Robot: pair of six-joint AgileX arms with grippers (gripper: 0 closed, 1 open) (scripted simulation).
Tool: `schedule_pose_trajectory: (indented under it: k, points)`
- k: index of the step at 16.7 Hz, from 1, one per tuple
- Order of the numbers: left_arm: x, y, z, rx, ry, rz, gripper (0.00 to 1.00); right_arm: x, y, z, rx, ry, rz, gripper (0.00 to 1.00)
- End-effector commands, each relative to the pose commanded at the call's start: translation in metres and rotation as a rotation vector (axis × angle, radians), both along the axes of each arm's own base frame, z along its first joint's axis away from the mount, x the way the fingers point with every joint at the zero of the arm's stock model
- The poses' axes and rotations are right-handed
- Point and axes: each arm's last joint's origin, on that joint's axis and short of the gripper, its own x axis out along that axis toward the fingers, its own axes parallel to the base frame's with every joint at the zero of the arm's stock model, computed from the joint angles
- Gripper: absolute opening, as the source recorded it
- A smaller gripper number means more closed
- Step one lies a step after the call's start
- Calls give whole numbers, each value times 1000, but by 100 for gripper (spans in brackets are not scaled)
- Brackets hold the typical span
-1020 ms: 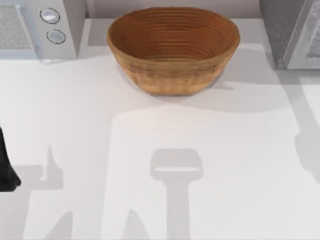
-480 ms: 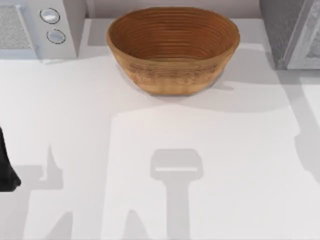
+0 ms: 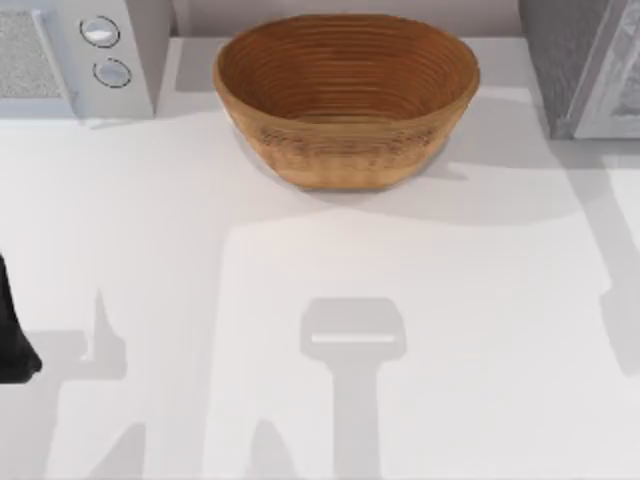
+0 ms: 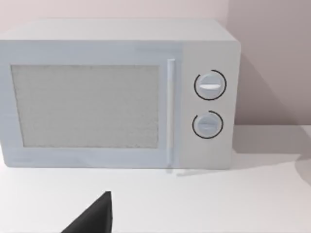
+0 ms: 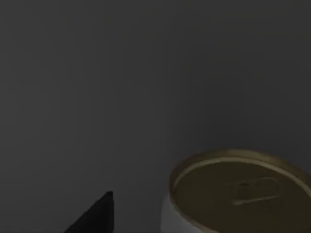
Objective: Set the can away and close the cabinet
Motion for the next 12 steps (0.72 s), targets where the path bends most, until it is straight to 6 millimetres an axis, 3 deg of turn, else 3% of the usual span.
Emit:
schedule_pose_trajectory:
  k: [6, 9, 12]
  points:
    - [0, 0, 0, 0, 0, 0, 100, -78, -13, -10, -4, -1, 0, 100]
    - [0, 0, 0, 0, 0, 0, 100, -127, -21, -37, -5, -1, 0, 100]
    - [0, 0, 0, 0, 0, 0, 100, -175, -27, -82, -5, 0, -1, 100]
